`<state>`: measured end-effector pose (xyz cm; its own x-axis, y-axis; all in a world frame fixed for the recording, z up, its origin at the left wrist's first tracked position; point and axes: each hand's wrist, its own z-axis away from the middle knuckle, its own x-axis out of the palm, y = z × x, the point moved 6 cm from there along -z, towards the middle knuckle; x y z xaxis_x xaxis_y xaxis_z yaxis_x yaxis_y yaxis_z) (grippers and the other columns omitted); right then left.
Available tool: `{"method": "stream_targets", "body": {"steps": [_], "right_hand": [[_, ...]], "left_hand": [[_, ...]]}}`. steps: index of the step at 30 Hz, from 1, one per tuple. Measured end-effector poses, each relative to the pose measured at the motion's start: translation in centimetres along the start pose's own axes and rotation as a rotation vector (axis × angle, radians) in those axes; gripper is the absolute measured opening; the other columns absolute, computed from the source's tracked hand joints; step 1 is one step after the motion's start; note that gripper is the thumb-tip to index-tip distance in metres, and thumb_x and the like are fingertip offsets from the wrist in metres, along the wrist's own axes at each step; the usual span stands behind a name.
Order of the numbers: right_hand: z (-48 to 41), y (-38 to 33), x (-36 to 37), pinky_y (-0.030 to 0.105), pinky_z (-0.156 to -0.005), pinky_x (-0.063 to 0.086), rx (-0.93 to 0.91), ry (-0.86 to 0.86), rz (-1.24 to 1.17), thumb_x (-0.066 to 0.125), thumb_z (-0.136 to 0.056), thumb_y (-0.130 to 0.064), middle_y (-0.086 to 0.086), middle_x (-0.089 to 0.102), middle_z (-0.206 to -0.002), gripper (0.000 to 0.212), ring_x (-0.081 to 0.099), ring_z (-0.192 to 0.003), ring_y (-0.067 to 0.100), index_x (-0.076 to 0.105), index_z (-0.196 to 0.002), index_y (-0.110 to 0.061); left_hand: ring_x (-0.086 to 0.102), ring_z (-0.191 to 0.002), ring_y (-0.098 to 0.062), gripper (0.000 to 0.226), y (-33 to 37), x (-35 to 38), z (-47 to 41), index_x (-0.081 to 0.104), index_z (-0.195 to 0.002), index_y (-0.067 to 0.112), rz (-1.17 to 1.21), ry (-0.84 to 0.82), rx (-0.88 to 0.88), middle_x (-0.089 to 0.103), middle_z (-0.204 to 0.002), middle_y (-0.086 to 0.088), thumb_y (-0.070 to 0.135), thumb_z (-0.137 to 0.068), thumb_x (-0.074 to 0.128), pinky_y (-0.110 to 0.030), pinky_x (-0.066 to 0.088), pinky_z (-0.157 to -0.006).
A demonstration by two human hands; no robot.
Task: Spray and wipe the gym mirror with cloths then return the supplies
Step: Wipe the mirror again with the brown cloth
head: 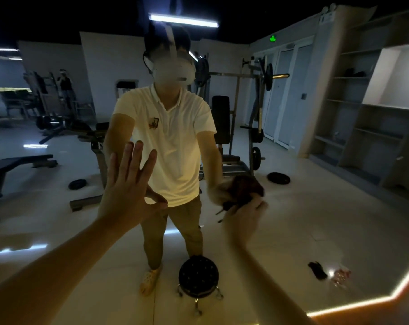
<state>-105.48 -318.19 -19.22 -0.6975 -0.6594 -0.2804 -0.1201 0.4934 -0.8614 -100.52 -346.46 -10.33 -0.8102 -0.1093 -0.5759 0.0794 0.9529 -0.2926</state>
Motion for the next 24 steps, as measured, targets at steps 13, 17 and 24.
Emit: {"method": "stream_targets", "body": {"steps": [13, 17, 24], "right_hand": [[-2.2, -14.6, -2.9, 0.039, -0.098, 0.053, -0.71, -0.139, 0.126, 0.055, -0.096, -0.021, 0.014, 0.043, -0.143, 0.049, 0.058, -0.118, 0.028, 0.043, -0.143, -0.022], [-6.6, -20.1, -5.0, 0.046, -0.088, 0.059, -0.608, 0.113, 0.011, 0.049, -0.093, -0.023, 0.018, 0.045, -0.134, 0.055, 0.059, -0.109, 0.031, 0.039, -0.147, -0.022], [6.3, -20.5, 3.5, 0.047, -0.105, 0.053, -0.97, -0.209, 0.098, 0.069, -0.091, -0.016, 0.013, 0.04, -0.142, 0.061, 0.049, -0.13, 0.033, 0.046, -0.146, -0.022]], "left_hand": [[0.005, -0.16, -0.041, 0.125, -1.0, -2.6, 0.2, 0.018, -0.166, 0.012, 0.019, -0.037, 0.089, 0.001, -0.173, -0.02, 0.057, -0.071, 0.086, -0.065, 0.022, -0.123], [0.012, -0.159, -0.038, 0.103, -4.0, -4.5, -0.1, 0.021, -0.166, 0.012, 0.015, -0.003, 0.095, 0.01, -0.173, -0.018, 0.045, -0.085, 0.077, -0.061, 0.023, -0.125], [0.013, -0.159, -0.038, 0.076, -10.1, -9.1, -5.0, 0.027, -0.163, 0.008, -0.061, 0.171, -0.047, 0.016, -0.171, -0.021, 0.05, -0.102, 0.043, -0.053, 0.008, -0.13]]}}
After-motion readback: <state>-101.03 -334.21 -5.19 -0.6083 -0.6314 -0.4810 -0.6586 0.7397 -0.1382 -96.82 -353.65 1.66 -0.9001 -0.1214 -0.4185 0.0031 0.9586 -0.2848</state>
